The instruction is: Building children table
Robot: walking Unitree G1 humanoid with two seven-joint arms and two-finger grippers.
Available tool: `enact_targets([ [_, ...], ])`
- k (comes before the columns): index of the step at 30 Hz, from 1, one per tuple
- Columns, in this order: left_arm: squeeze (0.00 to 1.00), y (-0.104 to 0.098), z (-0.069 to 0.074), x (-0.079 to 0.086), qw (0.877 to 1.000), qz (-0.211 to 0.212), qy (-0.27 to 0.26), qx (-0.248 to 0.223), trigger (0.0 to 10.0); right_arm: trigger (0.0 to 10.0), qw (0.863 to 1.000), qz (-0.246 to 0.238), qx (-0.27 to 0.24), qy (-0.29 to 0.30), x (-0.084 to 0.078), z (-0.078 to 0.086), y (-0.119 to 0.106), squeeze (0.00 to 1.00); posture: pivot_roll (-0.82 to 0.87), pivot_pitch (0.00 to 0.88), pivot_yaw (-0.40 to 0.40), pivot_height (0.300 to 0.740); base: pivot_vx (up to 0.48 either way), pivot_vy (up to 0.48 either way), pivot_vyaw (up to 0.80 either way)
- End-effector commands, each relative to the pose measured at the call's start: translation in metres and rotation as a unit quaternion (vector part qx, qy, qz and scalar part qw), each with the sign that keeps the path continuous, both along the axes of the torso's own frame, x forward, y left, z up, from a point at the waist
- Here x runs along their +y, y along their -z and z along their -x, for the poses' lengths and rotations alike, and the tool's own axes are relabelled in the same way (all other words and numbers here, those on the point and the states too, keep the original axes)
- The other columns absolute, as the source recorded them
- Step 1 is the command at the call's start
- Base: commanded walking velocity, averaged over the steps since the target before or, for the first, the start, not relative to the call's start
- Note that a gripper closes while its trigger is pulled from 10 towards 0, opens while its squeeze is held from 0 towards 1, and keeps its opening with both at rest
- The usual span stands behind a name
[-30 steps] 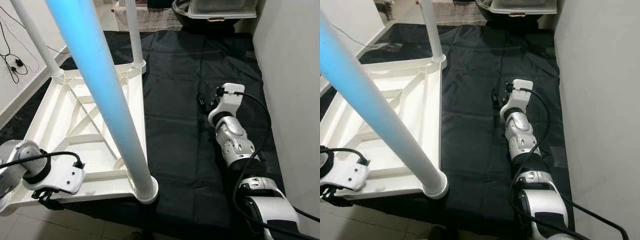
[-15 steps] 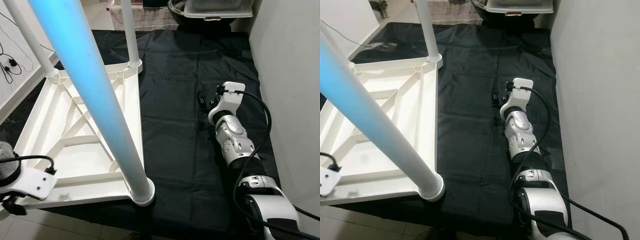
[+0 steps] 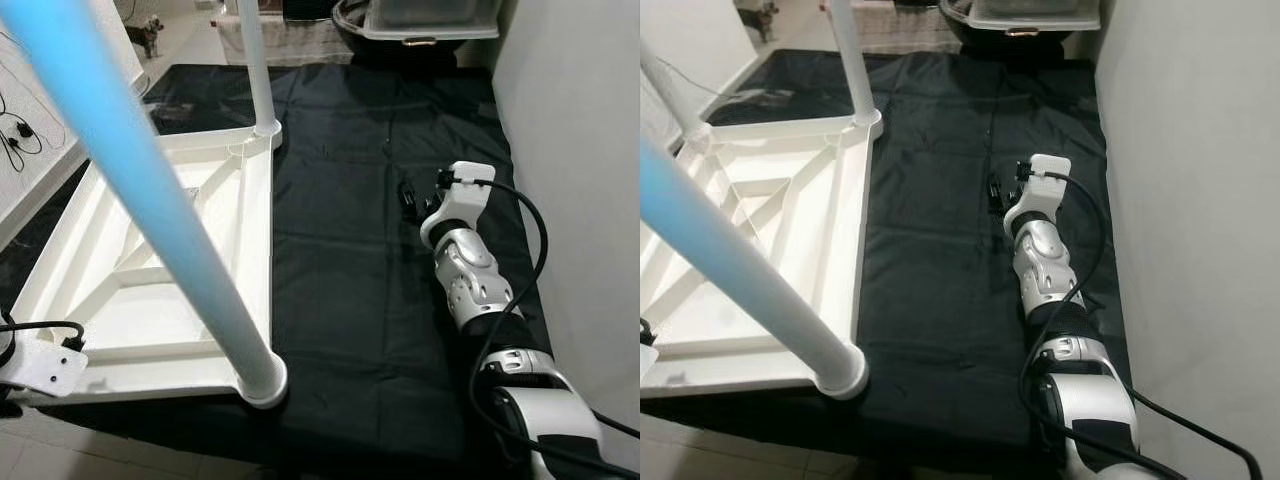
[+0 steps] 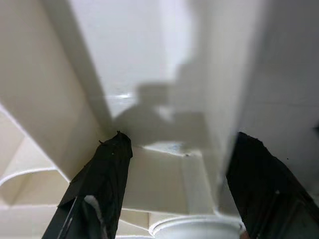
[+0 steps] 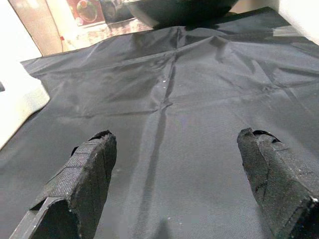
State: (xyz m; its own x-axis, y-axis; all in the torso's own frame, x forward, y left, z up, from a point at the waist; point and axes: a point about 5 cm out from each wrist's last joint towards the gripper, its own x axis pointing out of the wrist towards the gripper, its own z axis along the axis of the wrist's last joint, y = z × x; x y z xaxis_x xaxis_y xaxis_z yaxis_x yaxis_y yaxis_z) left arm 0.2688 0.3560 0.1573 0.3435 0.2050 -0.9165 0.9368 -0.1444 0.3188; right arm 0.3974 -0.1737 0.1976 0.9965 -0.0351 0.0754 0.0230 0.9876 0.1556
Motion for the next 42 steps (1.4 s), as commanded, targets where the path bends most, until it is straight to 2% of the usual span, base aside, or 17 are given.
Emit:
enact_targets([
  [1,0.00,-0.001,-0.004,0.004,0.999,-0.020,0.004,-0.027,10.0,10.0,1.000,-0.001,-0.002,0.000,0.001,-0.001,0.000,0.00,0.03,0.149,0.054,0.740,0.000,0.000,0.00],
  [5,0.00,-0.001,-0.007,0.005,0.998,-0.033,0.015,-0.042,10.0,10.0,1.000,-0.001,-0.002,0.000,0.001,0.000,0.000,0.00,0.03,0.143,0.052,0.740,0.000,0.000,0.00],
  [6,0.00,-0.004,-0.012,0.004,0.997,-0.042,0.025,-0.065,10.0,10.0,1.000,-0.001,-0.002,0.000,0.000,0.000,0.001,0.00,0.03,0.143,0.052,0.740,0.000,0.000,0.00],
  [7,0.00,-0.004,-0.012,0.004,0.997,-0.042,0.025,-0.065,10.0,10.0,1.000,-0.001,-0.002,0.000,0.000,0.000,0.001,0.00,0.03,0.143,0.052,0.740,0.000,0.000,0.00],
  [9,0.00,-0.009,-0.023,0.000,0.992,-0.046,0.038,-0.111,10.0,10.0,1.000,-0.001,0.000,-0.001,0.001,0.000,0.001,0.00,0.03,0.141,0.051,0.740,0.000,0.000,0.00],
  [12,0.00,-0.011,-0.027,-0.001,0.990,-0.053,0.047,-0.122,10.0,10.0,1.000,-0.001,0.000,-0.001,0.002,0.000,0.002,0.00,0.03,0.136,0.052,0.740,0.000,0.000,0.00],
  [15,0.00,-0.009,-0.028,0.010,0.986,-0.091,0.053,-0.126,10.0,10.0,1.000,-0.002,-0.002,-0.001,0.002,-0.001,0.001,0.00,0.03,0.131,0.057,0.740,0.000,0.000,0.00],
  [18,0.00,-0.005,-0.025,0.013,0.989,-0.081,0.044,-0.117,10.0,10.0,1.000,-0.002,-0.001,-0.002,0.002,-0.001,0.002,0.00,0.03,0.132,0.057,0.740,0.000,0.000,0.00],
  [20,0.00,-0.002,-0.026,0.010,0.991,-0.060,0.039,-0.117,10.0,10.0,1.000,-0.002,0.000,-0.002,0.001,0.000,0.003,0.00,0.03,0.133,0.056,0.740,0.000,0.000,0.00],
  [23,0.00,-0.001,-0.027,0.008,0.991,-0.052,0.038,-0.118,10.0,10.0,1.000,-0.003,0.001,-0.002,0.001,0.000,0.003,0.00,0.03,0.133,0.056,0.740,0.000,0.000,0.00],
  [25,0.00,-0.005,-0.034,-0.008,0.990,-0.009,0.046,-0.133,10.0,10.0,1.000,-0.003,0.002,-0.002,0.002,-0.001,0.003,0.00,0.03,0.130,0.055,0.740,0.000,0.000,0.00],
  [26,0.00,-0.005,-0.034,-0.008,0.990,-0.009,0.046,-0.133,10.0,10.0,1.000,-0.003,0.002,-0.002,0.002,-0.001,0.003,0.00,0.03,0.130,0.055,0.740,0.000,0.000,0.00],
  [27,0.00,-0.010,-0.041,-0.021,0.987,0.023,0.051,-0.149,10.0,10.0,1.000,-0.004,0.002,-0.003,0.002,-0.001,0.003,0.00,0.03,0.127,0.054,0.740,0.000,0.000,0.00],
  [30,0.00,-0.015,-0.046,-0.031,0.984,0.046,0.058,-0.160,10.0,10.0,1.000,-0.004,0.002,-0.003,0.003,-0.001,0.003,0.00,0.03,0.127,0.054,0.740,0.000,0.000,0.00],
  [34,0.00,-0.043,-0.062,-0.071,0.967,0.098,0.112,-0.205,10.0,10.0,1.000,-0.007,0.002,-0.006,0.005,-0.002,0.003,0.00,0.03,0.119,0.054,0.740,0.000,0.000,0.00],
  [40,0.00,-0.062,-0.062,-0.101,0.954,0.132,0.153,-0.222,10.0,10.0,1.000,-0.011,0.005,-0.009,0.009,-0.002,0.005,0.00,0.04,0.100,0.053,0.740,0.000,0.000,0.00],
  [42,0.00,-0.064,-0.061,-0.105,0.952,0.137,0.159,-0.225,10.0,10.0,1.000,-0.012,0.005,-0.009,0.009,-0.002,0.005,0.00,0.04,0.100,0.053,0.740,0.000,0.000,0.00],
])
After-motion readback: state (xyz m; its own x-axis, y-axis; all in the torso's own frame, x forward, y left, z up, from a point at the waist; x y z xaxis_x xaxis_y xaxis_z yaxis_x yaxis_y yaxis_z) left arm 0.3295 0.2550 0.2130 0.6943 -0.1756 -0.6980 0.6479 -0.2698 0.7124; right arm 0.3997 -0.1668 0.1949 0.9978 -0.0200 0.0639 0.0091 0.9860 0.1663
